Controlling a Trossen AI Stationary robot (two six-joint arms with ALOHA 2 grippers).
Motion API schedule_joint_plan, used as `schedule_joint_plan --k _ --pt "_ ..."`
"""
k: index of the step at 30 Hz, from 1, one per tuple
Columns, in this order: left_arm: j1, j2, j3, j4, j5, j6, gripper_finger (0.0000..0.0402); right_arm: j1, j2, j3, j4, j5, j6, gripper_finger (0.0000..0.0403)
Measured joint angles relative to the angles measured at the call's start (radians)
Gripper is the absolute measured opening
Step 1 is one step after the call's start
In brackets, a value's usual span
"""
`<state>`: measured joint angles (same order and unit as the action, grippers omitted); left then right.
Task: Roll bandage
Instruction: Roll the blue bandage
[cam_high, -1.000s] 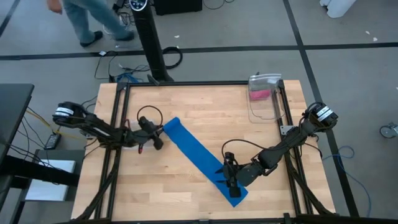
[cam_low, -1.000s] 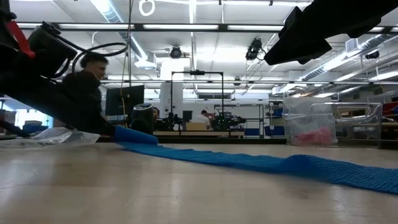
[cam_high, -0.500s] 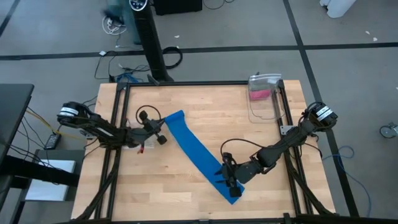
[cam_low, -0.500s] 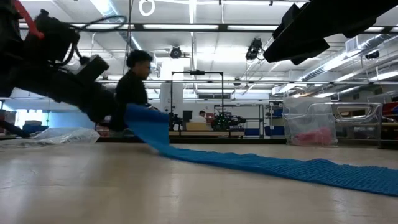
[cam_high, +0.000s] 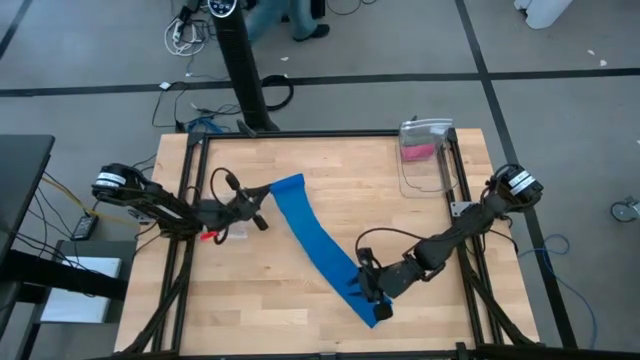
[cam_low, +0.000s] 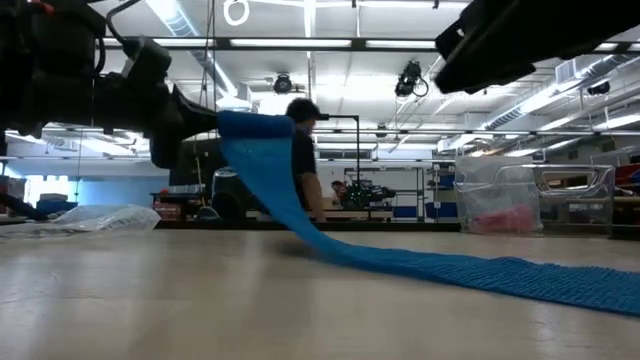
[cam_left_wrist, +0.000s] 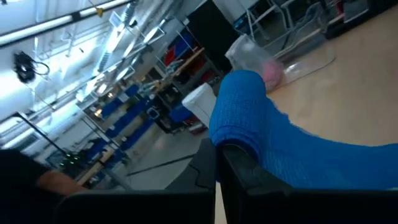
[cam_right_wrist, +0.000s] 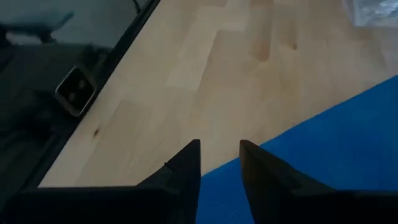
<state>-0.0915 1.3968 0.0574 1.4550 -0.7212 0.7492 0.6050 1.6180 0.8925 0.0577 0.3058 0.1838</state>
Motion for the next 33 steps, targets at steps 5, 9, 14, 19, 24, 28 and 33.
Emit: schedule_joint_plan --k 5,9,14,19,24,28,33 --pt "0.029 0.0 0.0 -0.006 0.023 -0.015 0.0007 0.047 0.0 0.068 -0.25 0.009 0.092 0.0137" --pt "0.052 0.0 0.0 -0.015 0.077 -0.066 0.0007 0.096 0.0 0.102 -0.337 -0.001 0.17 0.0143" --pt "0.076 0.0 0.0 -0.042 0.115 -0.097 0.0006 0.149 0.006 0.101 -0.438 -0.014 0.289 0.0139" --pt "0.106 0.0 0.0 -0.062 0.12 -0.129 0.0006 0.173 0.081 0.101 -0.444 -0.049 0.294 0.0136" --pt "0.134 0.0 0.0 -0.093 0.146 -0.157 0.0006 0.169 0.191 0.132 -0.474 -0.093 0.274 0.0134" --pt "0.148 0.0 0.0 -0.097 0.148 -0.178 0.0006 0.17 0.245 0.202 -0.496 -0.097 0.236 0.0131" --pt "0.164 0.0 0.0 -0.106 0.151 -0.187 0.0006 0.171 0.278 0.269 -0.556 -0.123 0.238 0.0114"
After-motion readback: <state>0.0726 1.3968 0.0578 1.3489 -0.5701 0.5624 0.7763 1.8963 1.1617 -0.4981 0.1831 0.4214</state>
